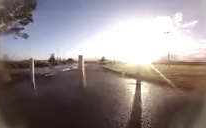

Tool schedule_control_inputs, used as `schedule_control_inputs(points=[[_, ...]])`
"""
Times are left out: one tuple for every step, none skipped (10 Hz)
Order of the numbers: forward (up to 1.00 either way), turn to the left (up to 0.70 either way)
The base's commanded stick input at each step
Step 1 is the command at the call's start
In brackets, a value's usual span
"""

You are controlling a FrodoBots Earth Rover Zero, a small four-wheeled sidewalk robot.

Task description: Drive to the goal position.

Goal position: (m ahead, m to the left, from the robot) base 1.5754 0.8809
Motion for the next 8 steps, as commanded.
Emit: schedule_control_inputs(points=[[0.45, -0.27], [0.45, -0.15], [0.45, 0.00], [0.45, 0.00], [0.45, 0.00], [0.45, 0.00], [0.45, 0.00], [0.45, 0.00]])
